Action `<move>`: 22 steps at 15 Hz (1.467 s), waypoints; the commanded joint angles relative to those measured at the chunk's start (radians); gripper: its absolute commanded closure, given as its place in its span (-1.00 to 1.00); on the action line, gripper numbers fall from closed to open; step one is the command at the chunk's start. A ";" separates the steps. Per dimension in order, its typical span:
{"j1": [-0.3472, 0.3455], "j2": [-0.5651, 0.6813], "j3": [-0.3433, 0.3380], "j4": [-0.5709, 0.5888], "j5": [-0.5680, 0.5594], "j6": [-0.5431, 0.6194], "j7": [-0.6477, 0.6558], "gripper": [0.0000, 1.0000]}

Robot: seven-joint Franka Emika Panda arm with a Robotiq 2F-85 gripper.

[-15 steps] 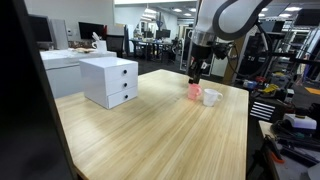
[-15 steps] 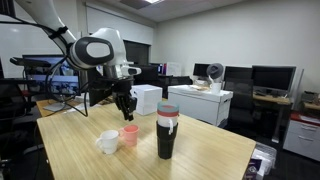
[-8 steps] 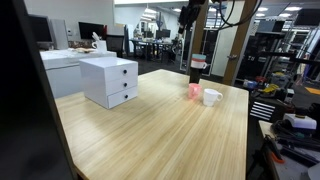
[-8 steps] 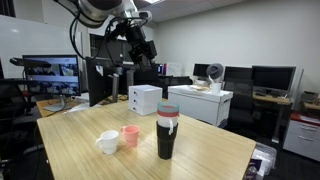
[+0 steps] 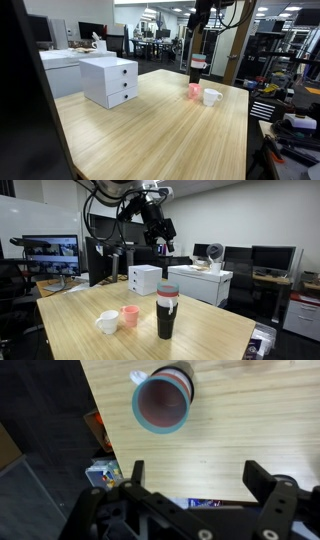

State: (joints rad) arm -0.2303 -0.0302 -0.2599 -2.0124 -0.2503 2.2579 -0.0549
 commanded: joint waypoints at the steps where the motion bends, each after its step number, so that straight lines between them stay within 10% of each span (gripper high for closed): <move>1: -0.015 0.033 -0.004 -0.004 0.035 -0.047 -0.002 -1.00; 16: -0.067 0.152 -0.047 0.052 0.168 -0.116 -0.007 -0.97; 17: -0.071 0.159 -0.047 0.058 0.177 -0.115 -0.009 -0.48; 22: -0.076 0.180 -0.043 0.080 0.209 -0.117 -0.012 0.19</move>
State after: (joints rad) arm -0.2947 0.1332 -0.3120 -1.9600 -0.0752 2.1683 -0.0546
